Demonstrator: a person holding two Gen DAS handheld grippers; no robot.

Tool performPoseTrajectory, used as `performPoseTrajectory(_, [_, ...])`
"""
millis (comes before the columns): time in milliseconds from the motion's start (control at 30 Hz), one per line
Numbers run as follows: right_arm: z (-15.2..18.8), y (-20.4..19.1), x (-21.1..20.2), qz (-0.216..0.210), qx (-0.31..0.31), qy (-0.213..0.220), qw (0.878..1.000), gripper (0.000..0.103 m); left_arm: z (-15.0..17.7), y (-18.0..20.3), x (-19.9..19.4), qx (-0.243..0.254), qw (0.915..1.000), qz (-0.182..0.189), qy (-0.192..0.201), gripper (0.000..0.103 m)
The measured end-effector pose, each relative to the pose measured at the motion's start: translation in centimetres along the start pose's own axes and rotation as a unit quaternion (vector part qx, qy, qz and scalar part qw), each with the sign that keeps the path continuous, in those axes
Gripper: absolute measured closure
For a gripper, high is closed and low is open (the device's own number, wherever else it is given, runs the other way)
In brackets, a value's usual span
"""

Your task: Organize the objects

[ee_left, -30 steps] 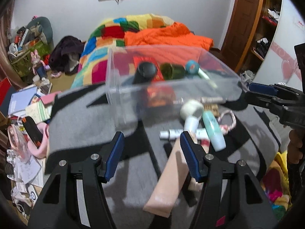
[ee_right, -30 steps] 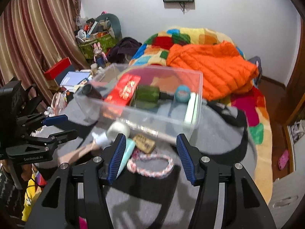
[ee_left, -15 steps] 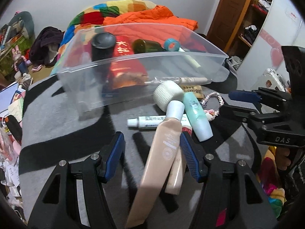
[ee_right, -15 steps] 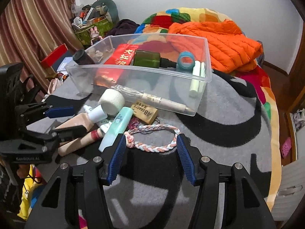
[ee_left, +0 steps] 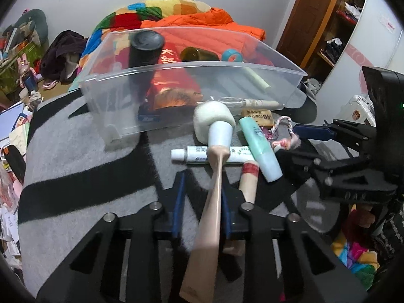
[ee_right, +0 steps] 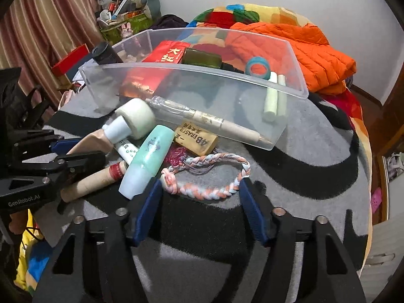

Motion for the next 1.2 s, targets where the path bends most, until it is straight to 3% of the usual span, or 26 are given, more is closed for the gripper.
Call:
performPoseTrajectory(167, [0.0,0.9,-0.3,0.001,0.013,-0.001,1.000,0.092,0.5,-0.4,-1.0,-0.016,0.9998,0.002,0.013,0.092])
performPoseTrajectory(367, [0.6,2.6,-1.2,-0.013,0.043,0.005,0.999,0.095,0.3,-0.1,-2.9,-0.014,0.9990,-0.005,0.042,0.094])
performPoseTrajectory(700, [0.7,3.8,-5.1,-0.016,0.041,0.044,0.998,0.095,-1.5,0.5,-5.3,0.003,0.9970,-0.003,0.077,0.094])
performPoseTrajectory(800, [0.5,3.0,-4.9,-0.020,0.029,0.038,0.999,0.073,-1.3,0.6,-4.7,0.002,0.9981,0.005,0.062,0.093])
performPoseTrajectory(833, [0.4,2.8,-4.7,-0.021,0.026,0.039,0.999,0.060,-1.2,0.6,-4.2,0.001,0.9985,0.008,0.054,0.090])
performPoseTrajectory(867, [0.2,2.5,-4.4,-0.018,0.022,0.041,0.999,0.053,-1.1,0.6,-3.8,0.000,0.9989,0.011,0.047,0.085])
performPoseTrajectory(900, [0.0,2.1,-4.1,-0.013,0.015,0.044,0.999,0.052,-1.0,0.6,-3.4,-0.001,0.9991,0.013,0.039,0.080])
performPoseTrajectory(967, [-0.5,1.4,-3.5,-0.011,0.004,0.043,0.999,0.052,-0.9,0.6,-2.5,-0.003,0.9995,0.022,0.024,0.051])
performPoseTrajectory(1000, [-0.8,1.0,-2.9,-0.013,-0.004,0.038,0.999,0.052,-0.9,0.6,-2.1,-0.005,0.9994,0.026,0.020,0.047])
performPoseTrajectory(1133, [-0.8,0.0,-0.7,-0.006,-0.025,0.011,1.000,0.054,-0.8,0.6,-0.8,-0.001,0.9997,0.025,0.006,0.046])
performPoseTrajectory(1167, [-0.6,0.0,-0.2,-0.006,-0.026,0.004,1.000,0.063,-0.6,0.6,-0.4,-0.002,0.9997,0.025,0.002,0.046])
performPoseTrajectory(1200, [-0.4,-0.1,0.1,-0.005,-0.029,0.000,1.000,0.065,-0.5,0.6,-0.1,-0.002,0.9997,0.023,-0.002,0.046])
Point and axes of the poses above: each gripper's, at about its wrist camera, not at the fingertips, and x roughly the way its jaws point, y to its right, z to its underside, the point moved 4 cm from there along x, roughly the way its jaws point, and after that the axes turned 12 degrees about z, right-handed, at the moved point
